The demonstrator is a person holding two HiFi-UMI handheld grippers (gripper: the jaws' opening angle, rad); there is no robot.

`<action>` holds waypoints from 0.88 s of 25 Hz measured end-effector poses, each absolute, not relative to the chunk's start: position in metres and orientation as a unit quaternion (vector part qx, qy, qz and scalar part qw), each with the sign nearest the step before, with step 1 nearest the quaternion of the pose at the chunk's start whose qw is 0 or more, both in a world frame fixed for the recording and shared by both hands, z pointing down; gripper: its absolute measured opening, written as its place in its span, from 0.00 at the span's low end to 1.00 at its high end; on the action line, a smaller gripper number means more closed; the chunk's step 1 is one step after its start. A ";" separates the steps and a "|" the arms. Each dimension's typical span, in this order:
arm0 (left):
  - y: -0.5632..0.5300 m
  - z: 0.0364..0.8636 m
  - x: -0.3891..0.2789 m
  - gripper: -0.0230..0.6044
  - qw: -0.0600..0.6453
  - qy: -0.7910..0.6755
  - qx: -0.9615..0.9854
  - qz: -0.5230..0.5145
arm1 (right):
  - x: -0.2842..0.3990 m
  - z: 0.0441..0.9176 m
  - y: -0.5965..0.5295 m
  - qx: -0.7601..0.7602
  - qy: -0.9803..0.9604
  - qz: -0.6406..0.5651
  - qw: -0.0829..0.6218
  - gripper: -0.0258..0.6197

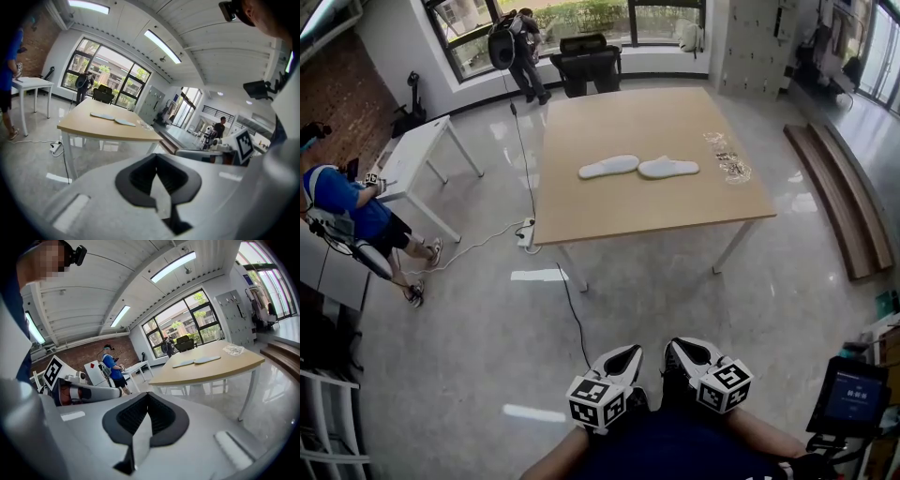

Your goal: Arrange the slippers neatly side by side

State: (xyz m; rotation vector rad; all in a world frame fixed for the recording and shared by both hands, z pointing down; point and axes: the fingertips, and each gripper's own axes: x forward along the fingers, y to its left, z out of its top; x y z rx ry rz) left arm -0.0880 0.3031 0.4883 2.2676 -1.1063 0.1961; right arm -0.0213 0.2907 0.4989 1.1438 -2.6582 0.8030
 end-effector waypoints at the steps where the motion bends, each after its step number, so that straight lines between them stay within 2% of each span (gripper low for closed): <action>1: 0.296 0.490 -0.089 0.04 0.302 -0.423 0.851 0.076 | -0.023 0.500 0.282 0.374 -0.885 0.269 0.067 0.06; 8: 0.223 0.479 -0.079 0.04 0.282 -0.459 0.839 0.079 | -0.015 0.490 0.202 0.336 -0.904 0.260 0.048 0.06; 16: 0.110 0.464 -0.014 0.04 0.255 -0.472 0.839 0.088 | 0.045 0.482 0.086 0.321 -0.909 0.264 0.030 0.06; 22: 0.109 0.460 -0.017 0.04 0.251 -0.475 0.839 0.089 | 0.046 0.484 0.082 0.327 -0.903 0.277 0.021 0.06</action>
